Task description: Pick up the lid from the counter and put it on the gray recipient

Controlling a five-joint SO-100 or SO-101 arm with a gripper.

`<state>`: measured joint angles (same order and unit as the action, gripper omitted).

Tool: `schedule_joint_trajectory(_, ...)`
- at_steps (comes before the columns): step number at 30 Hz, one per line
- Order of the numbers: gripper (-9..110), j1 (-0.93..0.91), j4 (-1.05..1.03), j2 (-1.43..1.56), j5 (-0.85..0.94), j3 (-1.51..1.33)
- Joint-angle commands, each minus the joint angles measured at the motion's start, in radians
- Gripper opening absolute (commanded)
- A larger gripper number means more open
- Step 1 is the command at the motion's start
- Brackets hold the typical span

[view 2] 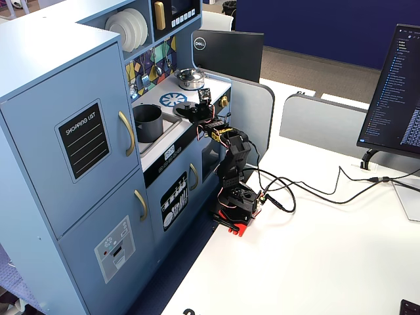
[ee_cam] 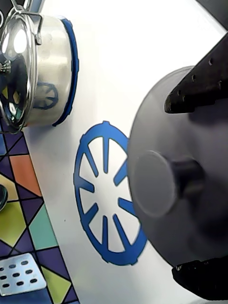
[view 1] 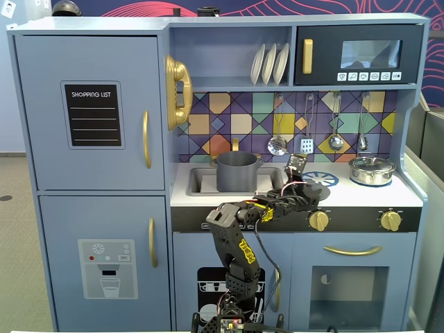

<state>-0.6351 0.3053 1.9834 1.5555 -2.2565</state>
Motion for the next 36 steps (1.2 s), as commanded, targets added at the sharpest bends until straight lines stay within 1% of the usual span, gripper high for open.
schedule_joint_trajectory(1,33,0.015,0.038,-0.009,-0.005,0.095)
schedule_joint_trajectory(13,31,0.017,0.051,-0.095,-0.005,0.140)
schedule_joint_trajectory(20,27,0.029,0.058,-0.155,0.000,0.172)
schedule_joint_trajectory(24,17,0.048,0.095,-0.195,0.009,0.176)
schedule_joint_trajectory(29,1,0.072,0.115,-0.213,0.026,0.173)
schedule_joint_trajectory(36,0,0.089,0.132,-0.202,0.029,0.172)
